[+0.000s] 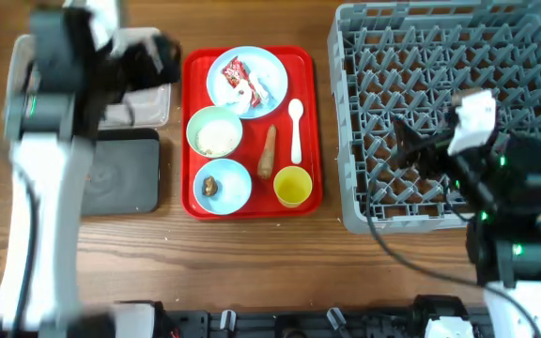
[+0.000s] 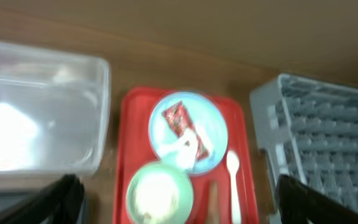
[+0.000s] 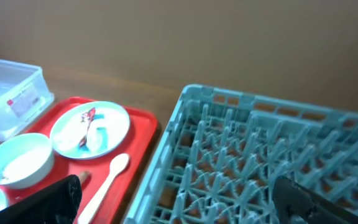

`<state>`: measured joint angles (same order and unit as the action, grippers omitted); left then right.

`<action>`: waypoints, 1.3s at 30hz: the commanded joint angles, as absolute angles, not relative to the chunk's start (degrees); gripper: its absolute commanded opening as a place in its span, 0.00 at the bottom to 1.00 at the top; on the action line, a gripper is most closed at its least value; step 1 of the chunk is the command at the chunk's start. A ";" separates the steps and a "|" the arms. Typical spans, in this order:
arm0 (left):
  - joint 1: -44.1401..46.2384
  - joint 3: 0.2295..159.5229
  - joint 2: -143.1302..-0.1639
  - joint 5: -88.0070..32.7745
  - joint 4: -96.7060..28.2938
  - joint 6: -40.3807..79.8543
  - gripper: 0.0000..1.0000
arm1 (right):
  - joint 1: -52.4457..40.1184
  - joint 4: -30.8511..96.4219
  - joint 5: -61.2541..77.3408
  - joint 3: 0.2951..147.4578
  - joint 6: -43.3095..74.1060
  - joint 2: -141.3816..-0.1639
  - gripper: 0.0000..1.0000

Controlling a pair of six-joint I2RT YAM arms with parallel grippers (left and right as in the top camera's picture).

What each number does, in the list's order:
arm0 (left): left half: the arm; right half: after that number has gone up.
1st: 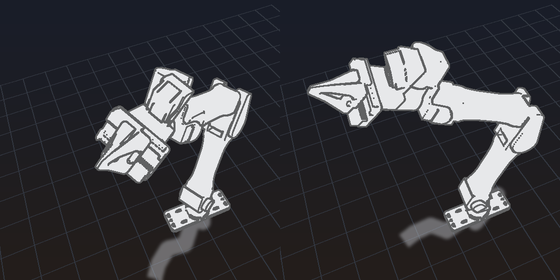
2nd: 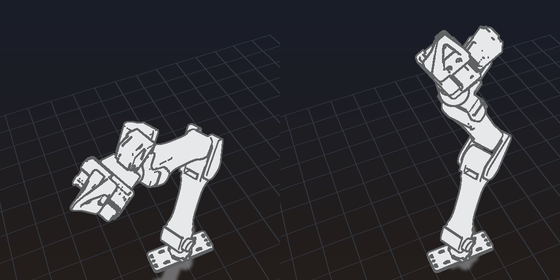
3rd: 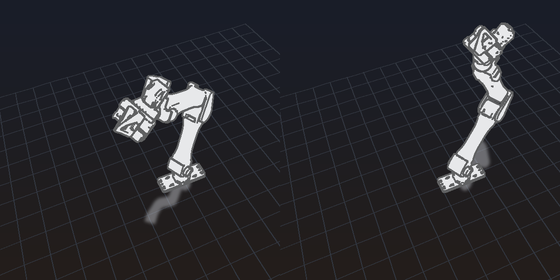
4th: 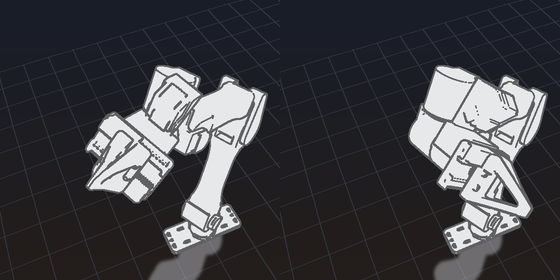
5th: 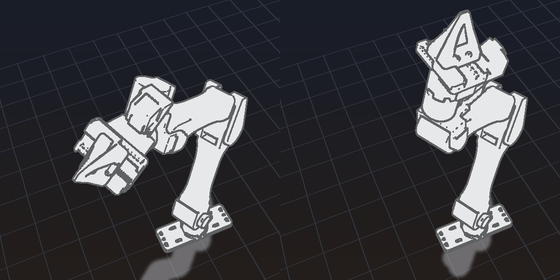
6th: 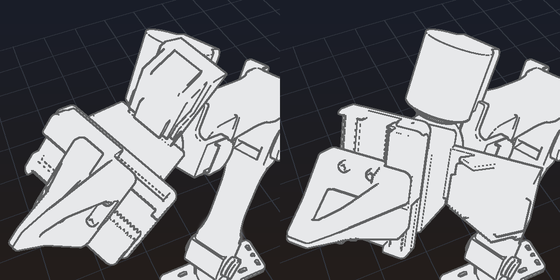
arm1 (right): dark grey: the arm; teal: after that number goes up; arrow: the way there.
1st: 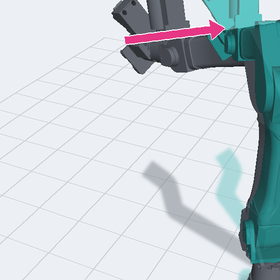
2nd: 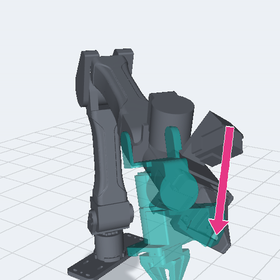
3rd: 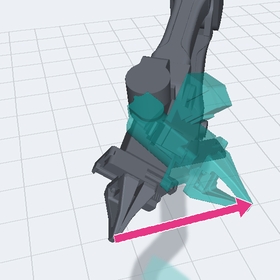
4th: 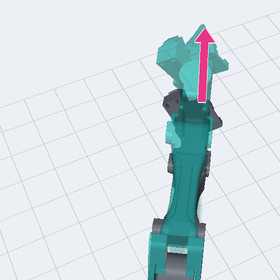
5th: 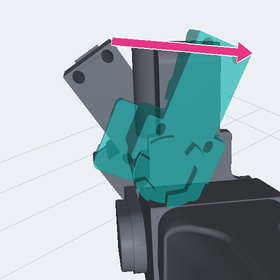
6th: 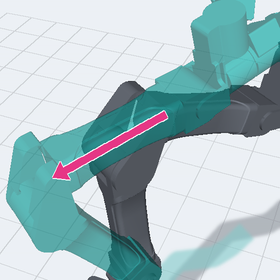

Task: Sort waste into correct bins and load items into the dishwasher rack
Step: 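Grasp the red wrapper and tissue on the plate with the left gripper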

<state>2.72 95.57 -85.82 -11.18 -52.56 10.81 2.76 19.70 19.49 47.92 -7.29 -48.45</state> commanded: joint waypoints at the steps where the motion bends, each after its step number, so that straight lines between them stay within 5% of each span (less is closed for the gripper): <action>1: 8.82 113.80 -102.72 -6.13 -59.00 10.74 1.00 | 2.44 20.25 25.82 50.76 -0.95 -53.45 1.00; 6: 15.55 118.41 -117.03 -6.57 -55.83 10.74 1.00 | 2.44 25.12 28.84 50.74 13.04 -60.25 1.00; 11: 20.34 118.41 -126.96 -7.01 -53.12 11.57 1.00 | 2.44 27.88 28.38 50.74 13.63 -66.15 1.00; 17: 22.15 118.41 -136.38 1.26 -49.39 36.40 1.00 | 2.44 28.25 28.38 50.74 13.67 -69.95 1.00; 24: 22.13 118.39 -141.73 1.39 -46.22 38.44 1.00 | 2.44 29.26 27.83 50.72 13.50 -70.08 1.00; 26: 22.13 118.34 -142.76 1.39 -46.24 38.41 0.76 | 2.42 29.30 26.98 50.72 13.54 -70.08 1.00; 28: 22.26 118.34 -142.85 1.39 -46.28 38.41 0.29 | 2.44 29.28 26.85 50.72 13.56 -70.08 1.00; 30: 22.35 118.37 -142.85 1.32 -46.24 38.41 0.04 | 2.44 29.21 26.79 50.72 13.56 -70.08 1.00; 39: 20.36 118.65 -133.40 -1.80 -49.78 36.05 0.04 | 2.44 29.15 26.61 50.72 13.58 -70.08 1.00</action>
